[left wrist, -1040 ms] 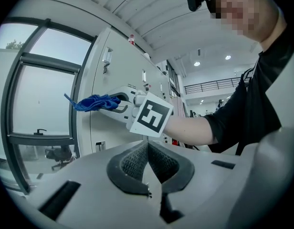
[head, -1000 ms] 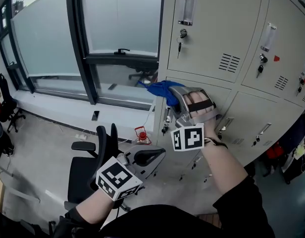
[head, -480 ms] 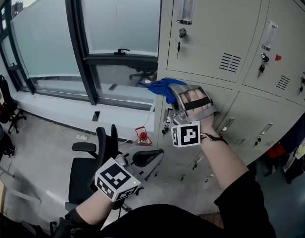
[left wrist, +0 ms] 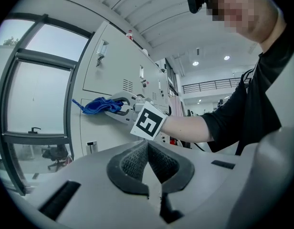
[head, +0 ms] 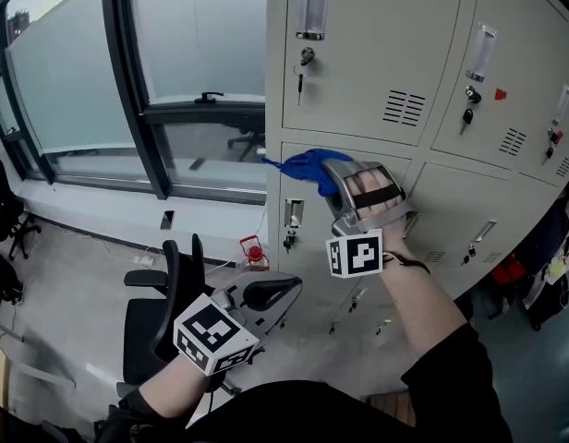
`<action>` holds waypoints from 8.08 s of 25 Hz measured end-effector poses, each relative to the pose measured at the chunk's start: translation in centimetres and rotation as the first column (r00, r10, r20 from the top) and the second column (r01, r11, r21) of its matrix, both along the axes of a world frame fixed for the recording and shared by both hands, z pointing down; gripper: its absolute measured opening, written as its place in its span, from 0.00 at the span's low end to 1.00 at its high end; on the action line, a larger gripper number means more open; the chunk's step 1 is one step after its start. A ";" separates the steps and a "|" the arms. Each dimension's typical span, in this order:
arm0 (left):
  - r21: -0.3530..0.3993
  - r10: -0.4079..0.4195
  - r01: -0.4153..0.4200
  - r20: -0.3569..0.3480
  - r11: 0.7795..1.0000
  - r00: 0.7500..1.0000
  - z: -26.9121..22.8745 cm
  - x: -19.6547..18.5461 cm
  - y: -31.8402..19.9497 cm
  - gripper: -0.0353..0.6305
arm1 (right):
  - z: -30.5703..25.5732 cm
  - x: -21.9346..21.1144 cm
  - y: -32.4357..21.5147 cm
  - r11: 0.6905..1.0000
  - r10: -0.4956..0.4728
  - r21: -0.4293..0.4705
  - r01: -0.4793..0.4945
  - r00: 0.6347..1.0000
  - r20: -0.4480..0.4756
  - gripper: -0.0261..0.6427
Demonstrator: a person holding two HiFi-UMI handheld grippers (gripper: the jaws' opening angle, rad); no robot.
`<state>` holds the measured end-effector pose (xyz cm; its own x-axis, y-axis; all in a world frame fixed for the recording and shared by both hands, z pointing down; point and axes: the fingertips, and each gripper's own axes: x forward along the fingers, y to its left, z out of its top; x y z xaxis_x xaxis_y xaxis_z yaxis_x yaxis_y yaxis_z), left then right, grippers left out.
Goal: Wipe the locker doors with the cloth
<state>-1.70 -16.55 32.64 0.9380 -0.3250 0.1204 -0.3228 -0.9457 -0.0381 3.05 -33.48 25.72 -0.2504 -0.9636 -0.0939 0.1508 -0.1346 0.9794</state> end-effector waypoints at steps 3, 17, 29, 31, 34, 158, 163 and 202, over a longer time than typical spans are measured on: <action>-0.001 0.024 -0.024 -0.001 1.000 1.000 0.0 1.6 0.3 0.06 | 0.0 2.9 0.7 1.000 0.026 -0.002 -0.026 1.000 -0.003 0.19; 0.002 0.129 -0.129 0.011 0.992 0.992 -0.4 8.5 1.9 0.06 | -0.4 13.9 3.4 0.990 0.143 -0.003 -0.143 0.989 0.033 0.19; 0.008 0.092 -0.092 -0.016 0.996 0.996 -1.0 6.5 2.9 0.06 | 0.1 4.2 3.2 0.999 -0.043 -0.019 0.044 0.997 0.059 0.19; 0.011 0.070 -0.070 -0.020 0.998 0.997 -1.1 5.2 2.9 0.06 | 0.7 0.8 2.5 0.996 -0.079 -0.032 0.081 0.995 0.056 0.19; 0.014 0.036 -0.036 -0.028 0.999 0.999 -1.3 3.2 2.6 0.06 | 1.2 -2.6 1.1 0.993 -0.105 -0.051 0.108 0.993 0.057 0.19; -0.089 0.130 -0.128 0.017 0.988 0.991 3.1 7.8 4.1 0.06 | 9.5 12.3 4.0 0.979 0.120 -0.184 -0.085 0.976 0.184 0.19; -0.087 0.096 -0.094 0.017 0.992 0.995 3.3 5.5 4.2 0.06 | 10.4 4.1 3.2 0.979 -0.016 -0.198 0.050 0.985 0.172 0.19; -0.116 0.171 -0.167 0.031 0.979 0.985 4.0 9.0 5.6 0.06 | 14.1 11.7 3.8 0.962 0.097 -0.266 -0.057 0.985 0.140 0.19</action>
